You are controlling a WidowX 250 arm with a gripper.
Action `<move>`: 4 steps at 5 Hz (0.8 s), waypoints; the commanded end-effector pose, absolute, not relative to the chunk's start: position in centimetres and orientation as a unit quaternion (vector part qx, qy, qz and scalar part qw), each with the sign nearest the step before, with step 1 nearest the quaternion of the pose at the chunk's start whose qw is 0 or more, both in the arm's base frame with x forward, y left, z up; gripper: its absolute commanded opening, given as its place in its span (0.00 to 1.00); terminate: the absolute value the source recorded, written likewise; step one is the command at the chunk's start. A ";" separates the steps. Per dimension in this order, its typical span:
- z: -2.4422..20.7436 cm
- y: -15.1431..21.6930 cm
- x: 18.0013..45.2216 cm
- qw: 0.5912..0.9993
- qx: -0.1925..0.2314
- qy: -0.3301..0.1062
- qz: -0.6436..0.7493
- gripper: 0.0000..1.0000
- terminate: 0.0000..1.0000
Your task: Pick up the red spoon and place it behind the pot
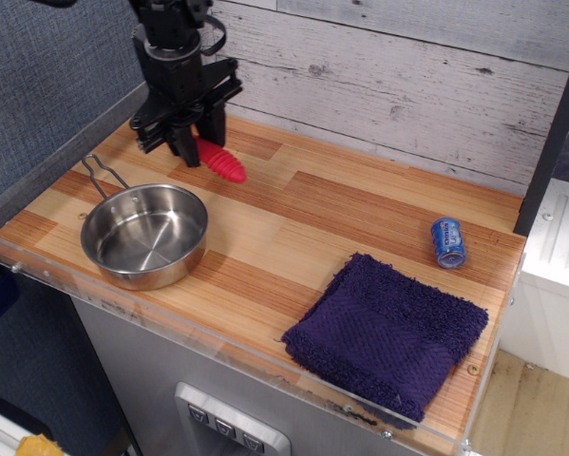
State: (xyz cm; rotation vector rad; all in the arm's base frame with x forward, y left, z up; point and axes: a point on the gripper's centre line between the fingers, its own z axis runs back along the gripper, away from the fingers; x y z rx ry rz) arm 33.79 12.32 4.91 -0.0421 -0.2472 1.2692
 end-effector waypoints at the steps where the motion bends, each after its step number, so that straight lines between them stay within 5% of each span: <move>1: 4.4 15.1 34.1 0.768 -0.004 -0.126 0.628 0.00 0.00; 3: 1.9 15.3 34.1 0.772 0.016 -0.104 0.627 0.00 0.00; 4: 2.0 14.8 34.0 0.765 -0.004 -0.115 0.633 1.00 0.00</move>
